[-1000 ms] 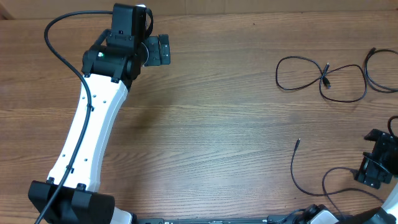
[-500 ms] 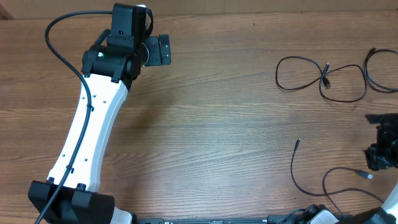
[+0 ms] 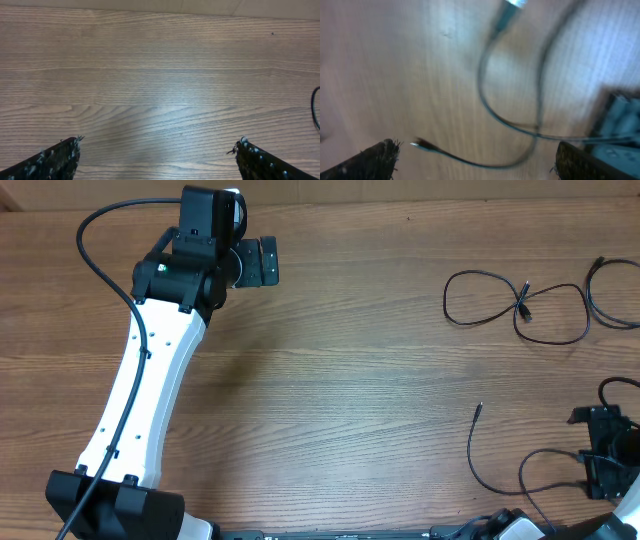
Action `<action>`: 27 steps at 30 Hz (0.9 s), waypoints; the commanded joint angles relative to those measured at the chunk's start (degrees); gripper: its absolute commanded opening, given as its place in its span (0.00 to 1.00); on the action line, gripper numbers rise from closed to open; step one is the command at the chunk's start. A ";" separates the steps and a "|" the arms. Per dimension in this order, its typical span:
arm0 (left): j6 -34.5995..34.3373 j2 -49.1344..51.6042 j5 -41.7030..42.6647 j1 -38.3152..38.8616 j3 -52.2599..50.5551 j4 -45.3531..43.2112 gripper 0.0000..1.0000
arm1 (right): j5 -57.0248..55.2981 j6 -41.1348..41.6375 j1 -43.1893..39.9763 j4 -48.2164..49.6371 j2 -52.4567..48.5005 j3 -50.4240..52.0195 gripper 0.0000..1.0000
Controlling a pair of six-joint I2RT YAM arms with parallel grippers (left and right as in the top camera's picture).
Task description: Untangle cables
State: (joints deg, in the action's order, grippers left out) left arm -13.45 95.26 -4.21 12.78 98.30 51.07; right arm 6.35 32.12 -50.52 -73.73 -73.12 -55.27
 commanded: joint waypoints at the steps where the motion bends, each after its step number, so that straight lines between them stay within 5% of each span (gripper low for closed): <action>1: 0.59 -0.13 1.33 0.37 0.87 -0.07 1.00 | -3.28 7.13 0.28 -3.37 0.42 -0.46 1.00; 9: 0.59 -0.13 1.31 0.37 0.87 2.56 1.00 | 13.42 3.58 0.39 -1.40 0.42 -0.46 1.00; 18: 4.48 -0.55 5.77 1.03 0.87 3.06 0.99 | 3.52 1.95 5.90 -0.85 0.76 -0.46 1.00; 27: 15.21 -9.60 5.79 10.99 0.85 2.93 1.00 | 3.15 1.90 8.68 1.73 0.92 -0.50 1.00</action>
State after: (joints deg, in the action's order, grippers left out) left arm -3.27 91.09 0.45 21.17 98.28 54.19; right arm 10.96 34.46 -42.22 -72.82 -73.12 -55.24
